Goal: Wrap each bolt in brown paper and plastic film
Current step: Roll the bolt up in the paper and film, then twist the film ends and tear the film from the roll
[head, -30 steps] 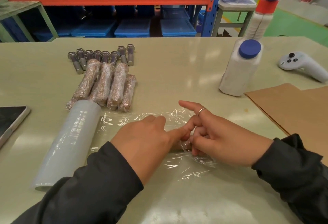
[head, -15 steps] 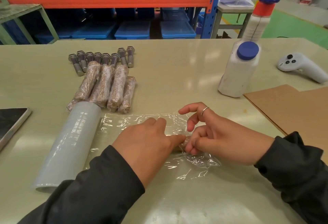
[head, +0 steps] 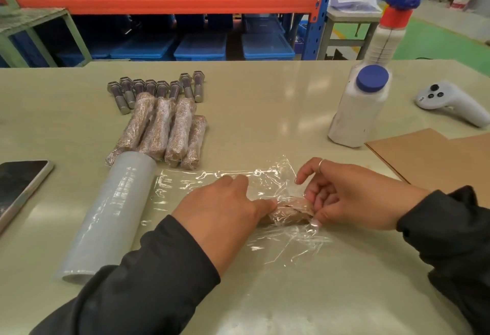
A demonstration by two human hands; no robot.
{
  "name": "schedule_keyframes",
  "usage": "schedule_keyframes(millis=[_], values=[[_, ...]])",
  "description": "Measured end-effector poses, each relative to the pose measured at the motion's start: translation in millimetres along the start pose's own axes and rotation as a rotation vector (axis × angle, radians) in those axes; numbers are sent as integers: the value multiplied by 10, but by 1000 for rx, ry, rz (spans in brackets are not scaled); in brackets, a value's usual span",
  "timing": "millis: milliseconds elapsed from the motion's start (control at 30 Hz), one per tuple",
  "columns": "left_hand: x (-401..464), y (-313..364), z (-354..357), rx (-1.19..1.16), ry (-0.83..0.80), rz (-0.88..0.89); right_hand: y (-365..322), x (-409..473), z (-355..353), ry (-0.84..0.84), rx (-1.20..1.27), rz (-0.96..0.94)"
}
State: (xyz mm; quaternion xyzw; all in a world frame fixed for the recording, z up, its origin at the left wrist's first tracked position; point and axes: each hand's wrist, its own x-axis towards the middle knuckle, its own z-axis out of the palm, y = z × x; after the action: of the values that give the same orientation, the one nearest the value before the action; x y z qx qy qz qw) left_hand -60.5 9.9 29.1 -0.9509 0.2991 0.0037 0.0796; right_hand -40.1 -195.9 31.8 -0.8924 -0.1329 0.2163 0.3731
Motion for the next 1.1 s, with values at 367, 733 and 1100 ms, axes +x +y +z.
schedule_keyframes(millis=[367, 733, 1100], values=[[-325, -262, 141, -408, 212, -178, -413, 72, 23, 106, 298, -413], [-609, -563, 185, -86, 236, -381, -1197, 685, 342, 137, -269, -570], [-1123, -906, 320, -468, 357, -742, -1632, 1018, 754, -202, -438, -421]])
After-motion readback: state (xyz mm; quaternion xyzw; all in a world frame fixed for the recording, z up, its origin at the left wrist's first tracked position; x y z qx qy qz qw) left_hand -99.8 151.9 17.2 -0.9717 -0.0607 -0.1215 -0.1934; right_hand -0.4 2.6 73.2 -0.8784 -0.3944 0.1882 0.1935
